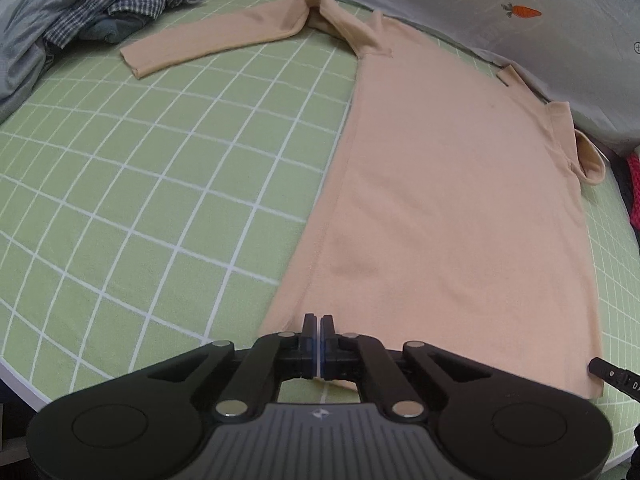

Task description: Fold clothes

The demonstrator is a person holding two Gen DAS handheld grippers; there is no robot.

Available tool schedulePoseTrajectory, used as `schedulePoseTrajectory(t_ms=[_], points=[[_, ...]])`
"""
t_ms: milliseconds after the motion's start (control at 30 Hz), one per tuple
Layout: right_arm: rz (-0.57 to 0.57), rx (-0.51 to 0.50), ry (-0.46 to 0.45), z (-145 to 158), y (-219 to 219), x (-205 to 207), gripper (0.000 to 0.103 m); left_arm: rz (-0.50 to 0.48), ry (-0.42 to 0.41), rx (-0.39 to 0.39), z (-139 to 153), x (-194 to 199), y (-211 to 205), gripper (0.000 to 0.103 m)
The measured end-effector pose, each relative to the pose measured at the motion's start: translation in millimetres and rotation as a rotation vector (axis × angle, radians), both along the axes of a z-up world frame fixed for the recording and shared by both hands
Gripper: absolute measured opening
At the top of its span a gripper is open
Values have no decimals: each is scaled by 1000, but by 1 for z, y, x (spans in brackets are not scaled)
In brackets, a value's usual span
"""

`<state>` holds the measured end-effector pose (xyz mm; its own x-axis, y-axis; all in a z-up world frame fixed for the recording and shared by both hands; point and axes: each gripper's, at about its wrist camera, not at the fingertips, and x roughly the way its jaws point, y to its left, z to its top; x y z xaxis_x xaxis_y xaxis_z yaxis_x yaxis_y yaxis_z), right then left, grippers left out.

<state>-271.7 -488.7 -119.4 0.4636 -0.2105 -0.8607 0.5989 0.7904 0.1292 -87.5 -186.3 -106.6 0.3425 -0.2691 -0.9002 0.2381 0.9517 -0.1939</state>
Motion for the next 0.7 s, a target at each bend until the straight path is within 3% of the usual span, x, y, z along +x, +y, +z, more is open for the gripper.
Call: schedulePoseTrajectory(t_ms=[67, 133, 233, 333, 367, 433, 500, 700], points=[[16, 6, -18, 5, -8, 1, 34, 23, -34, -2, 11, 3, -11, 29], [45, -24, -23, 11, -19, 5, 37, 45, -59, 2, 17, 8, -25, 43], [57, -85, -35, 20, -42, 14, 58, 67, -64, 15, 18, 19, -47, 51], [37, -119, -55, 24, -67, 21, 78, 85, -51, 48, 14, 29, -70, 70], [31, -132, -59, 25, -75, 24, 85, 84, -51, 56, 12, 32, -77, 71], [33, -159, -65, 26, -89, 31, 87, 86, -39, 65, 8, 39, -86, 72], [32, -181, -67, 25, -103, 39, 103, 89, -27, 76, 3, 46, -96, 72], [6, -191, -76, 20, -147, 77, 103, 96, -13, 135, -9, 70, -116, 76]])
